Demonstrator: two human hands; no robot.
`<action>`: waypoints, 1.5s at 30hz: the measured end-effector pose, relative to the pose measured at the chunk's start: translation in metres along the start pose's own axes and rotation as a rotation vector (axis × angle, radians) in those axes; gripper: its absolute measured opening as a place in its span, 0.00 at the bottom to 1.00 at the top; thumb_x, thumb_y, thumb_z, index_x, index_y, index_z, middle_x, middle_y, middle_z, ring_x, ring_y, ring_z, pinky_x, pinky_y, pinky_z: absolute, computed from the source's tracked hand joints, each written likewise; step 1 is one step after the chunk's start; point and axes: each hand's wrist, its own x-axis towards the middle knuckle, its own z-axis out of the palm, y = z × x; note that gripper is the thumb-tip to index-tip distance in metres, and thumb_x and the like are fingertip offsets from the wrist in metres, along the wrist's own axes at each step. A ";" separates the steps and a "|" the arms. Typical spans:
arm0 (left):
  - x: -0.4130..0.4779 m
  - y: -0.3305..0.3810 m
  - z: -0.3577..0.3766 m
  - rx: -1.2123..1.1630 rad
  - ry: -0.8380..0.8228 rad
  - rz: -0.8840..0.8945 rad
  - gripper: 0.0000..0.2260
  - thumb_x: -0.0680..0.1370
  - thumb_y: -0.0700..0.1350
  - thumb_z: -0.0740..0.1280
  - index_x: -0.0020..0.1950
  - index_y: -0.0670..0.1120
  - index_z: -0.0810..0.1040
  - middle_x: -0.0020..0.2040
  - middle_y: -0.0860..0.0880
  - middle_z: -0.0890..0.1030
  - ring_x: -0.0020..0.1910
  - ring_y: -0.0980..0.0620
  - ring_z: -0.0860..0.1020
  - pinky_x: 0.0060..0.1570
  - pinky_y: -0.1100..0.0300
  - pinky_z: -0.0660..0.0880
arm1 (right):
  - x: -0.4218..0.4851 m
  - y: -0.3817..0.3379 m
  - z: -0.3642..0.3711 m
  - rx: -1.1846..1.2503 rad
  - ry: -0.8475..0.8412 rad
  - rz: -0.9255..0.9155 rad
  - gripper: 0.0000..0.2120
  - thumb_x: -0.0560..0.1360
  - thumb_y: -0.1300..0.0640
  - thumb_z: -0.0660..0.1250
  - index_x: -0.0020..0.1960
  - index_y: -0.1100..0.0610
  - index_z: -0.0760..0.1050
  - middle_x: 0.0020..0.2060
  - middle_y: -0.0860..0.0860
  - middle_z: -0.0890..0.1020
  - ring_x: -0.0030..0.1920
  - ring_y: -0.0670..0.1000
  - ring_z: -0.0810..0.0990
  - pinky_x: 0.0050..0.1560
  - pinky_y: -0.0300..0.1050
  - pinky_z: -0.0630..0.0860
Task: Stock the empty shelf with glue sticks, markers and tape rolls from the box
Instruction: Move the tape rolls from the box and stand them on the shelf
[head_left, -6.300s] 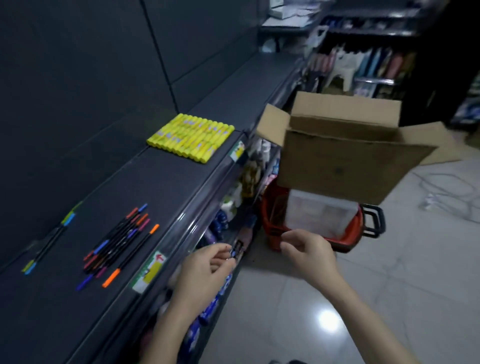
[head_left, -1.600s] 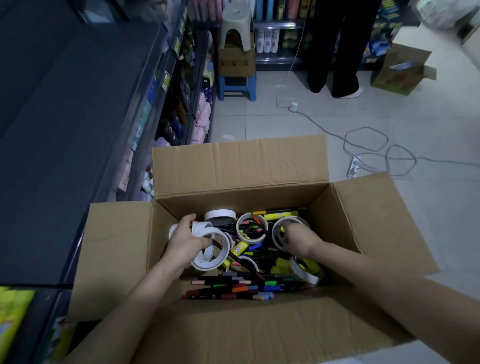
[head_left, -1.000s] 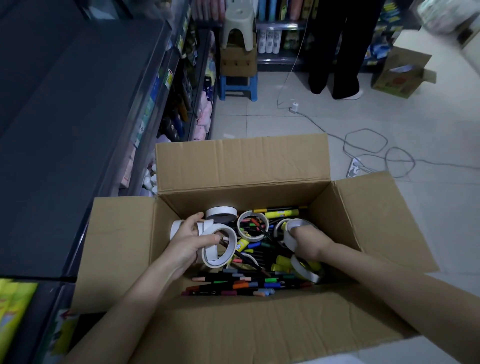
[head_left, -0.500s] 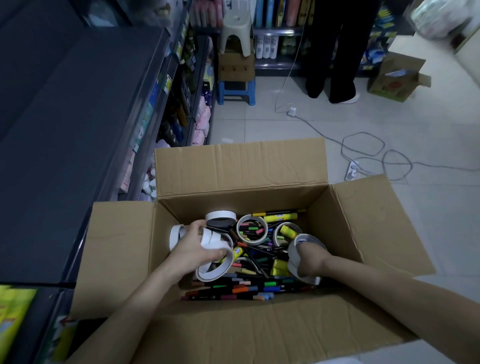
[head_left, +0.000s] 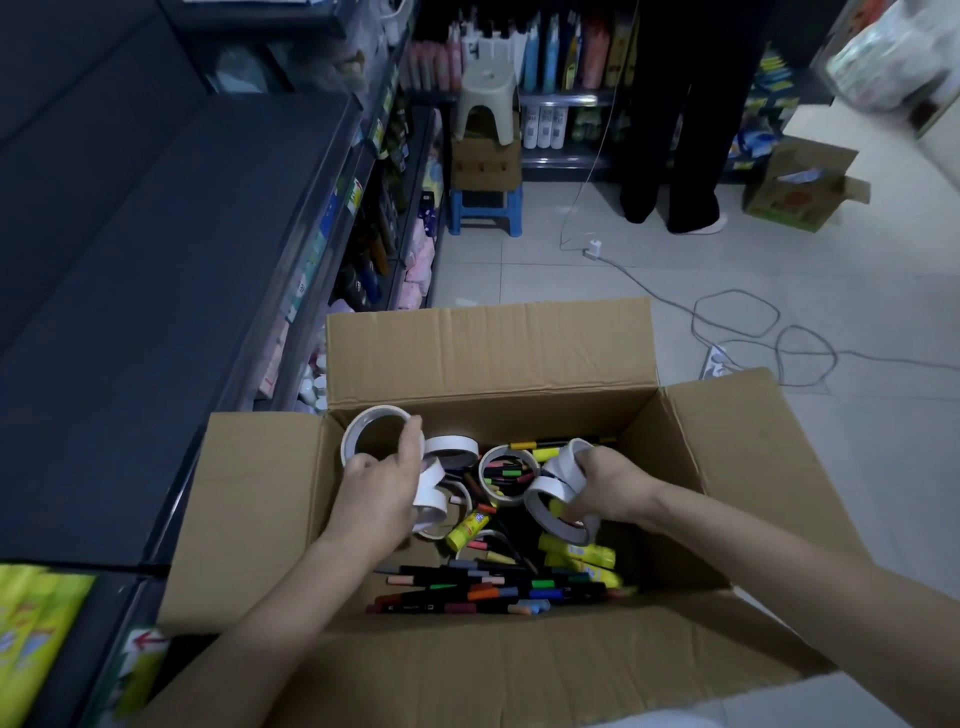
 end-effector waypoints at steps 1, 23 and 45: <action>0.000 -0.001 0.000 -0.053 0.001 -0.056 0.42 0.73 0.42 0.68 0.77 0.44 0.43 0.39 0.50 0.76 0.41 0.48 0.72 0.49 0.58 0.66 | -0.001 -0.002 -0.001 0.051 0.008 -0.008 0.14 0.65 0.62 0.75 0.45 0.61 0.73 0.40 0.54 0.76 0.38 0.52 0.75 0.36 0.44 0.71; -0.022 0.025 -0.047 -1.323 -0.093 -0.498 0.07 0.61 0.39 0.70 0.38 0.43 0.81 0.35 0.44 0.81 0.34 0.49 0.79 0.37 0.58 0.72 | -0.050 -0.050 -0.020 1.101 -0.205 -0.043 0.12 0.73 0.68 0.65 0.56 0.67 0.77 0.44 0.61 0.83 0.43 0.59 0.81 0.41 0.51 0.78; -0.122 0.059 -0.052 -1.877 0.525 -0.515 0.19 0.68 0.39 0.70 0.59 0.40 0.79 0.55 0.37 0.82 0.53 0.41 0.81 0.51 0.52 0.77 | -0.120 -0.081 -0.006 0.939 -0.235 -0.262 0.12 0.74 0.64 0.67 0.56 0.62 0.78 0.51 0.62 0.83 0.54 0.65 0.80 0.54 0.64 0.76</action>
